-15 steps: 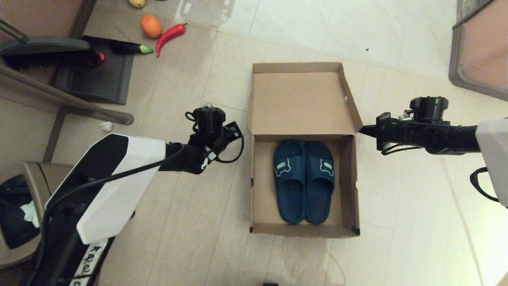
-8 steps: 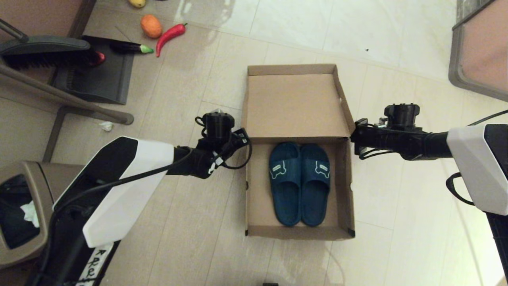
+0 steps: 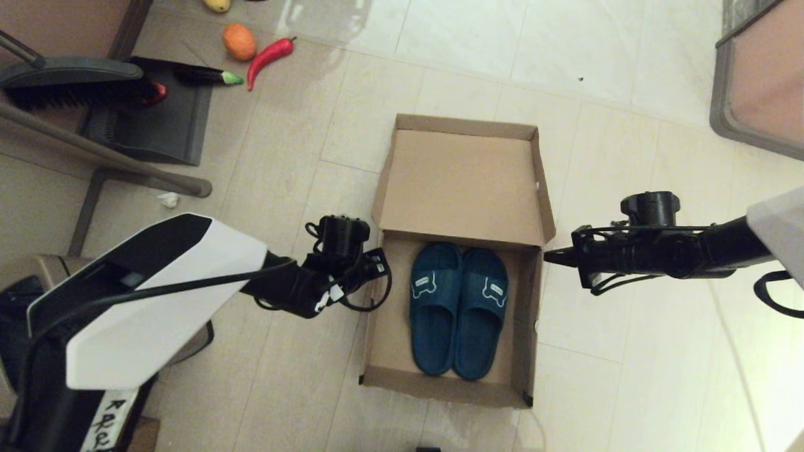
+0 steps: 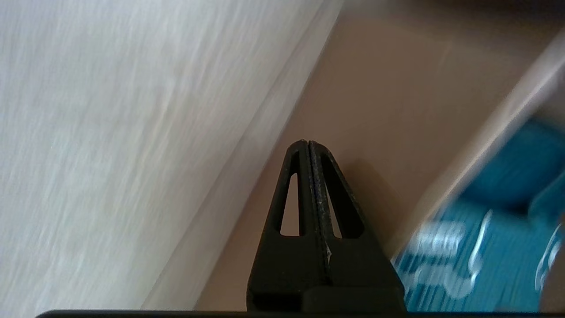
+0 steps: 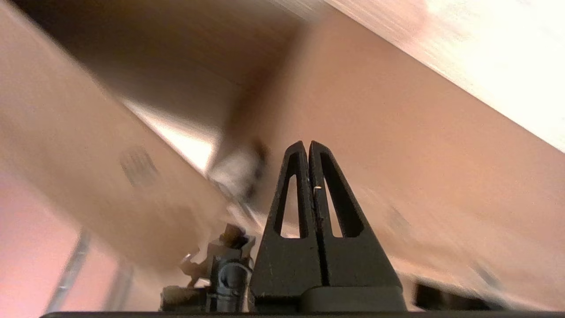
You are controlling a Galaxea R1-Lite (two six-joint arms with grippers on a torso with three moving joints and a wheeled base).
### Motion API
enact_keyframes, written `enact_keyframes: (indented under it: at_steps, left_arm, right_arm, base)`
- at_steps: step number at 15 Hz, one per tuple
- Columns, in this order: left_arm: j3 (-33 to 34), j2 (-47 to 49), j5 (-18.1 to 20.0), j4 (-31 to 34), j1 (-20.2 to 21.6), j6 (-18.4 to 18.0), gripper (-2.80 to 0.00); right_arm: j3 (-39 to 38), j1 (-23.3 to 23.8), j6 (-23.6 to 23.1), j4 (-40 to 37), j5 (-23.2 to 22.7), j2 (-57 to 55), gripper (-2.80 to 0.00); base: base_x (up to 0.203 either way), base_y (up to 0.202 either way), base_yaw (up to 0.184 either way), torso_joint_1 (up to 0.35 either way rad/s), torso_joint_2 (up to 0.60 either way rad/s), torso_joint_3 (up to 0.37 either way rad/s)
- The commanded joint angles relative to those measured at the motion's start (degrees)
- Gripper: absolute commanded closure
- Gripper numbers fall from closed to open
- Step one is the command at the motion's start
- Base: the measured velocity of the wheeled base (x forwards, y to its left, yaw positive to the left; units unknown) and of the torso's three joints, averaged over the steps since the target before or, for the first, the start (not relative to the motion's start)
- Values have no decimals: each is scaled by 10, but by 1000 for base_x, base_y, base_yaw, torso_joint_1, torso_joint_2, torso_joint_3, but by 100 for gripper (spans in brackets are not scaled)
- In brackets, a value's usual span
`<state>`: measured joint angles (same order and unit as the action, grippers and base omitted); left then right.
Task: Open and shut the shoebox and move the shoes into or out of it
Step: Close the shoe box
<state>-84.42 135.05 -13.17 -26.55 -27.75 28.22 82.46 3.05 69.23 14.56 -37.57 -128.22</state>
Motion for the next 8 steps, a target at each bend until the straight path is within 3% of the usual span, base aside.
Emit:
enact_keyframes:
  at_steps: [1,4,8]
  left_arm:
    - [89,-42,-1,-38,-5,3,0]
    - [148,-72,-2,-59,-20,4,0]
    - [137,-84,-4,-62,-15,-8,0]
  right_arm:
    - [-59,-1,-11,1,-2,60,0]
    - [-81,10,-26,2,1,77,0]
    - [-72,47,-28,25,4,72,0]
  base:
    - [0,0,0,0,0,0]
    - [0,0,0,0,0,0]
    - [0,0,0,0,0,0]
